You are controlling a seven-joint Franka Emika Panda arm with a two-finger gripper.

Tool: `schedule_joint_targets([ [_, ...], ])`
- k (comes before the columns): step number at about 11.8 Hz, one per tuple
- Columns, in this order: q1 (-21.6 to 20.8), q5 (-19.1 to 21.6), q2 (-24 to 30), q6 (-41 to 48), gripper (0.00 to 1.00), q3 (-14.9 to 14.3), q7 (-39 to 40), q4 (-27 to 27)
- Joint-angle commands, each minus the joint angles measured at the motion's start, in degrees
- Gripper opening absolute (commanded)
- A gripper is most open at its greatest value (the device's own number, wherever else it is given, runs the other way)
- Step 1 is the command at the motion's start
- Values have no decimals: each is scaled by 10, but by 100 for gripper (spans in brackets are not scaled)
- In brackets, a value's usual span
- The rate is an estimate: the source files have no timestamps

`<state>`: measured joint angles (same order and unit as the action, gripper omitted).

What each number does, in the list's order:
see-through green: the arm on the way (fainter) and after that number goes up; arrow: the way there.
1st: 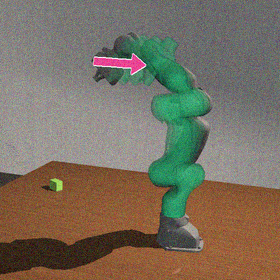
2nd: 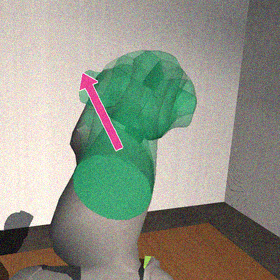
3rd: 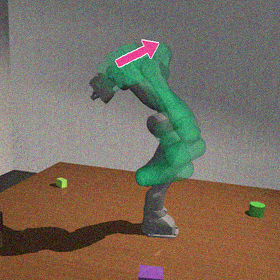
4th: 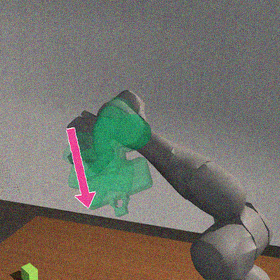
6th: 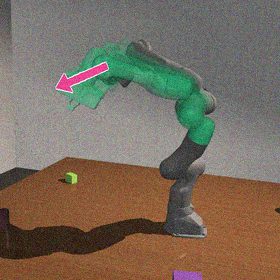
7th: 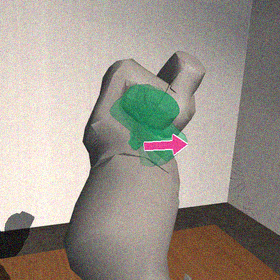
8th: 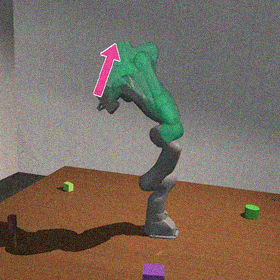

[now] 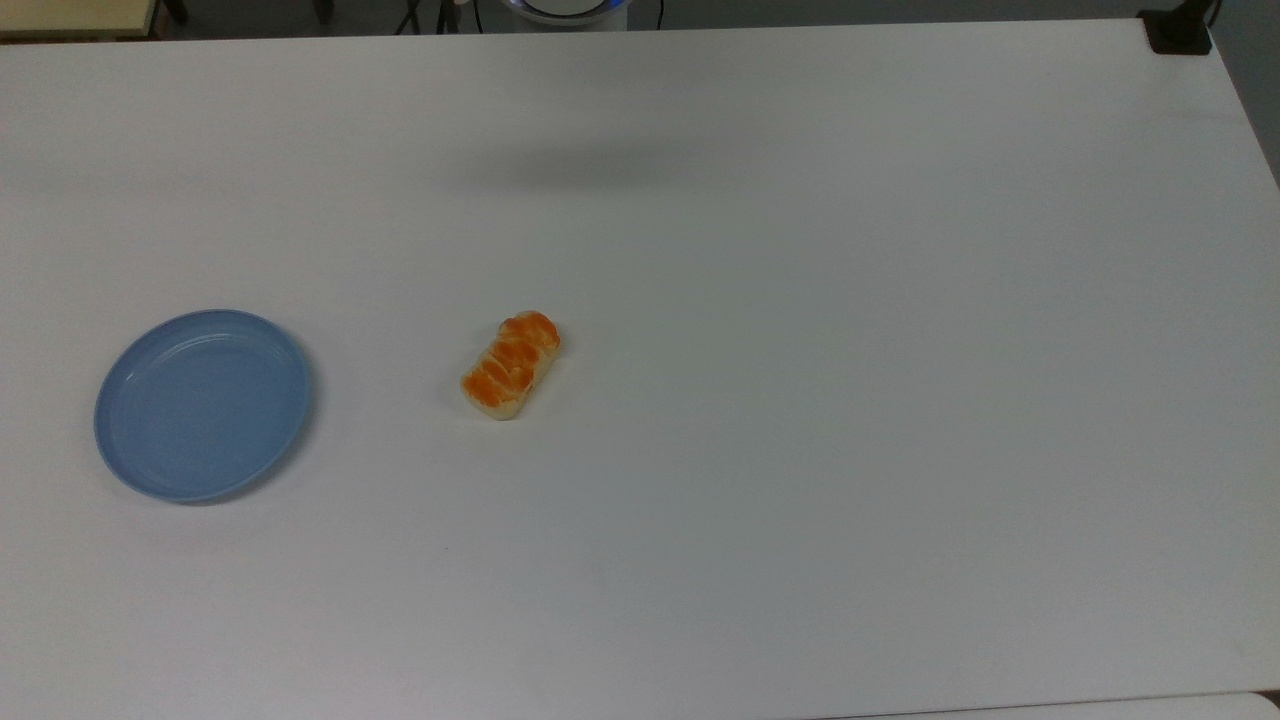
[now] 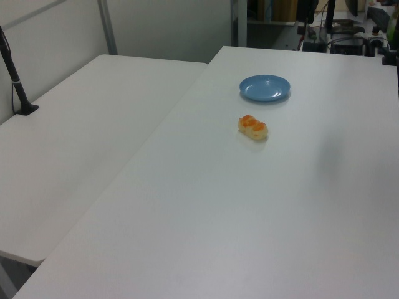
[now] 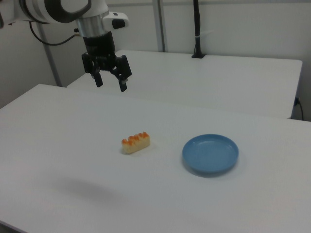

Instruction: Put the bread onto the plate

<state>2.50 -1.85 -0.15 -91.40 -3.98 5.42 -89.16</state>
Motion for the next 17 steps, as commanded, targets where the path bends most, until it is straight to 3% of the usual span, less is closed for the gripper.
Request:
schedule_joint_targets([
  [1,-11,12,-1,-4,100,-10,4,-2],
  [17,-11,12,-12,-2,100,-10,4,0],
])
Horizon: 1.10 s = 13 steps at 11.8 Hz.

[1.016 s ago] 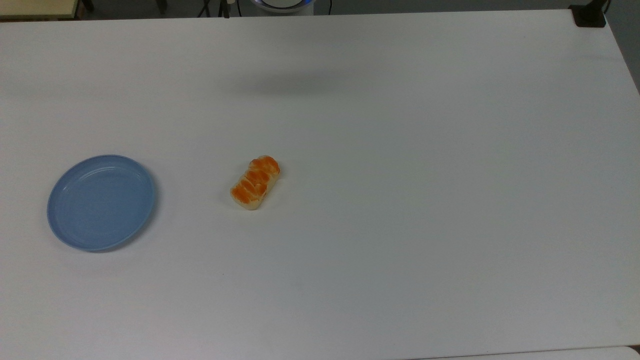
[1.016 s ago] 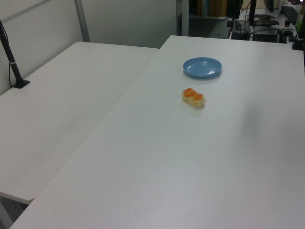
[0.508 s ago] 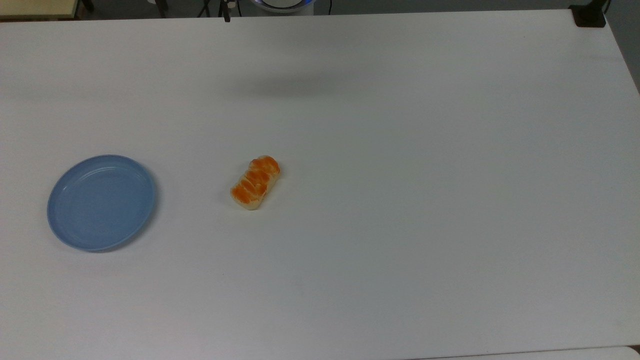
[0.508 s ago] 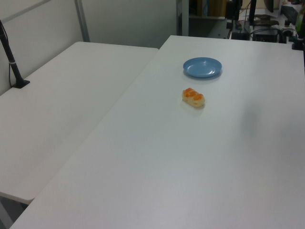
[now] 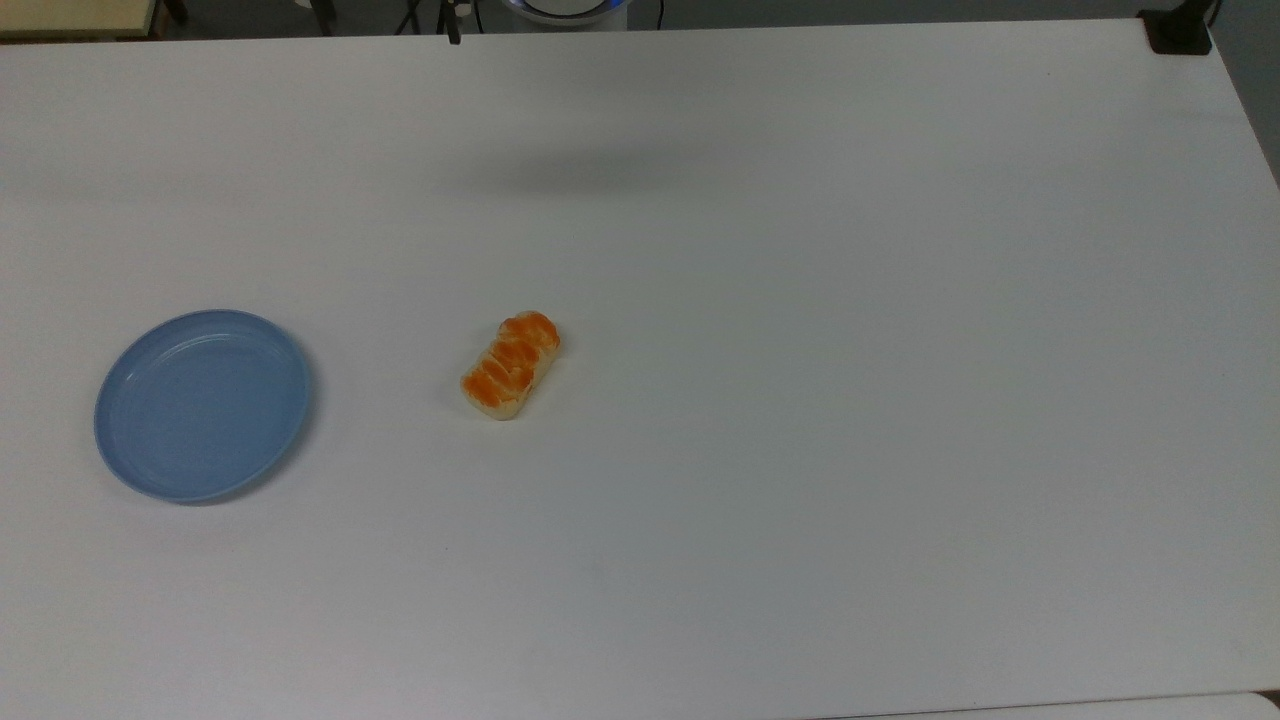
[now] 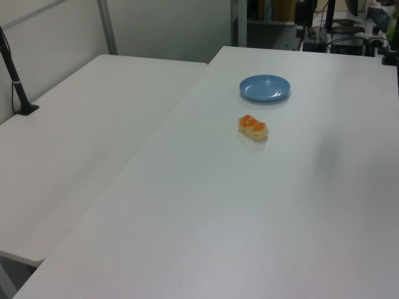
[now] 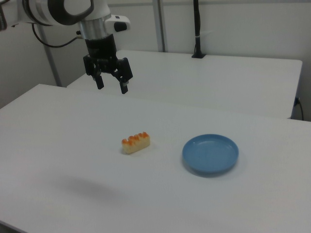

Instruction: Put the bread onto the plate

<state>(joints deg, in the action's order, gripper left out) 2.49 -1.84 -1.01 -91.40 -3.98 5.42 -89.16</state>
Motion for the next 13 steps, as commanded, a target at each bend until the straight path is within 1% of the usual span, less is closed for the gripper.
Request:
schedule_joint_targets([
  [1,-11,12,-3,-2,100,-10,4,0],
  [6,-11,13,-3,-2,100,-10,3,0],
  [7,-11,18,-3,1,100,-10,4,2],
  [8,-10,25,-3,3,100,-11,3,10],
  [12,-7,25,-2,3,100,-16,4,14],
  [13,-8,25,-3,5,100,-16,5,26],
])
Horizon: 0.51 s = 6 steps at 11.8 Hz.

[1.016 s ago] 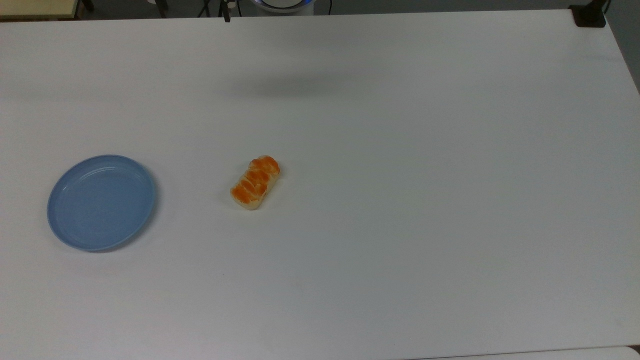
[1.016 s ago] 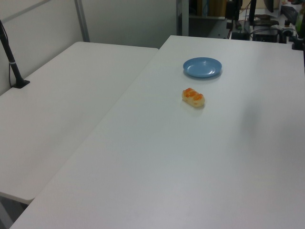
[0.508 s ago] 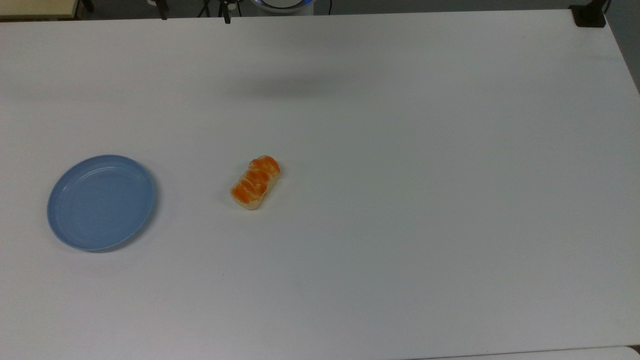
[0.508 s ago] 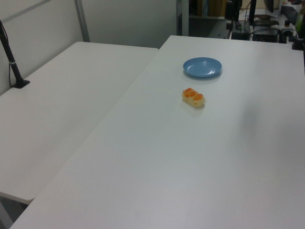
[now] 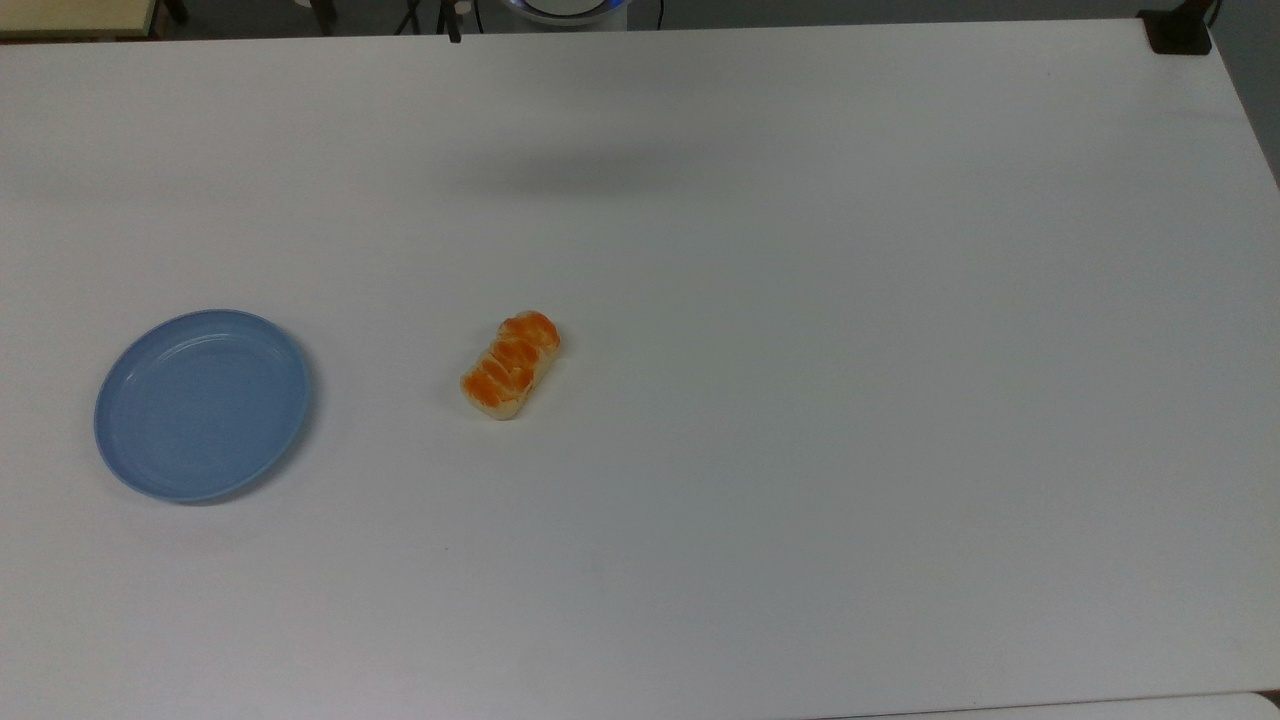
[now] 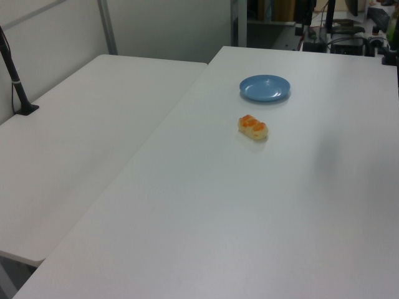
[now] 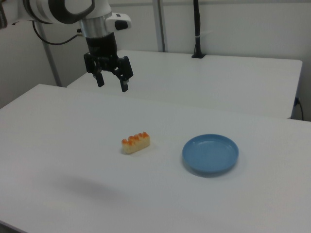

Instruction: Put the bread onto the plate

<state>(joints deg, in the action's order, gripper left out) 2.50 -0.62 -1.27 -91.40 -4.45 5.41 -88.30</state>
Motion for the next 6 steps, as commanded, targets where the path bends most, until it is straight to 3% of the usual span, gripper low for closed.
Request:
schedule_joint_targets([
  [1,-7,11,-1,6,100,-13,6,20],
  [6,-9,5,0,13,100,-11,12,21],
])
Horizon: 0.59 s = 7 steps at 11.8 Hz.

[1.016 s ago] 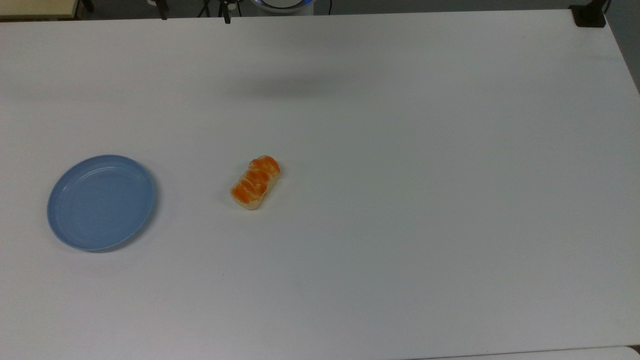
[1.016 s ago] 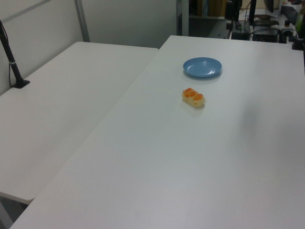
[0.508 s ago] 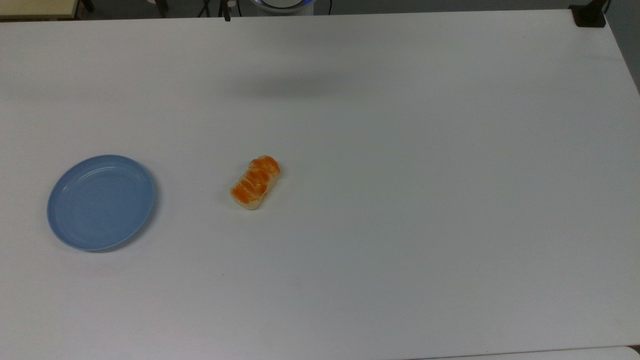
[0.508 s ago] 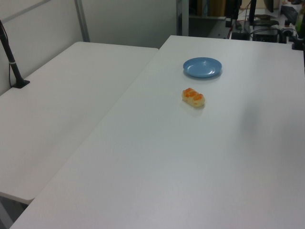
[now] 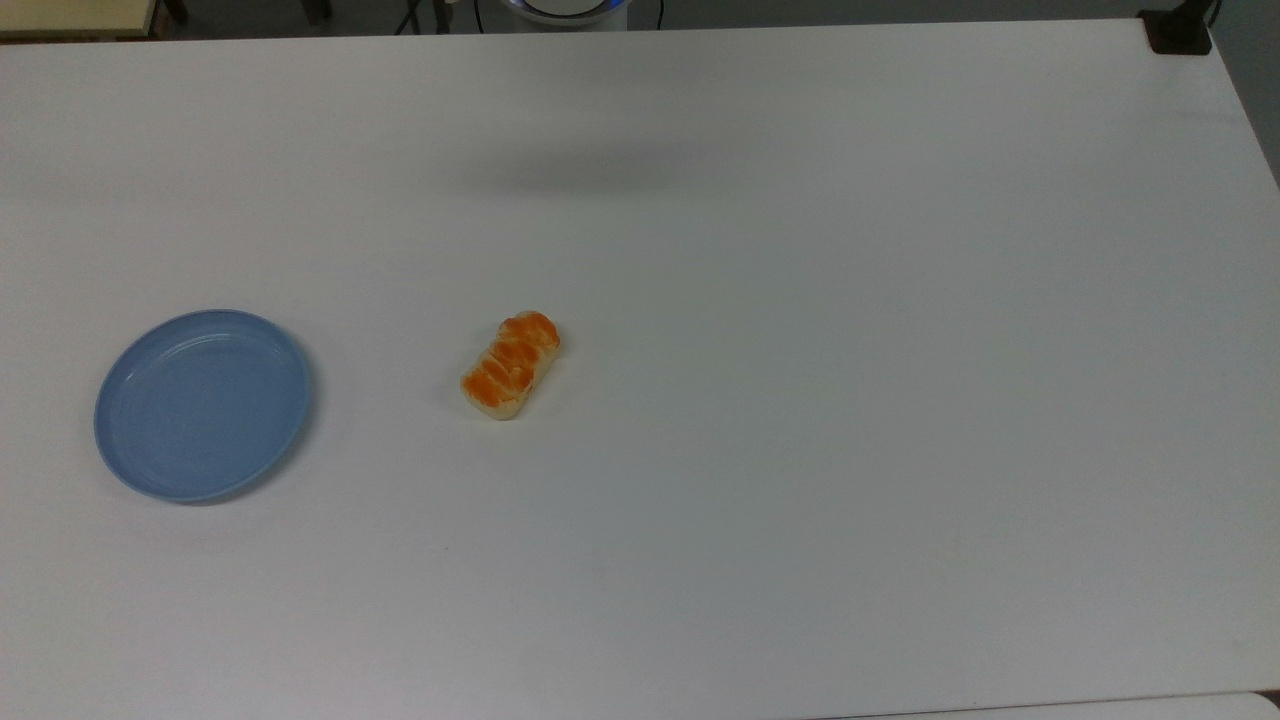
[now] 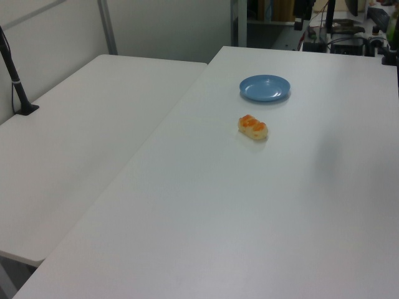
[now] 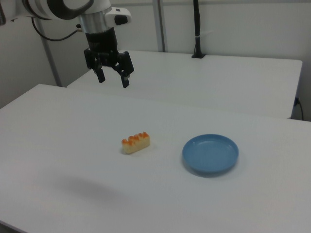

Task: Put the bread onto the plate
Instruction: 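Lower the open gripper onto the orange-topped bread roll and close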

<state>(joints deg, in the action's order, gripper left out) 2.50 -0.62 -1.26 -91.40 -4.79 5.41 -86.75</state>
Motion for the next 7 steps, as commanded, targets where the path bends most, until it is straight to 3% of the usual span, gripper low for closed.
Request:
schedule_joint_targets([
  [1,-13,3,-6,8,100,-3,7,2],
  [3,-13,-5,-23,1,100,-2,14,2],
  [6,-35,-70,-80,-14,100,-2,15,4],
  [7,-38,-71,-96,-39,100,-2,14,0],
])
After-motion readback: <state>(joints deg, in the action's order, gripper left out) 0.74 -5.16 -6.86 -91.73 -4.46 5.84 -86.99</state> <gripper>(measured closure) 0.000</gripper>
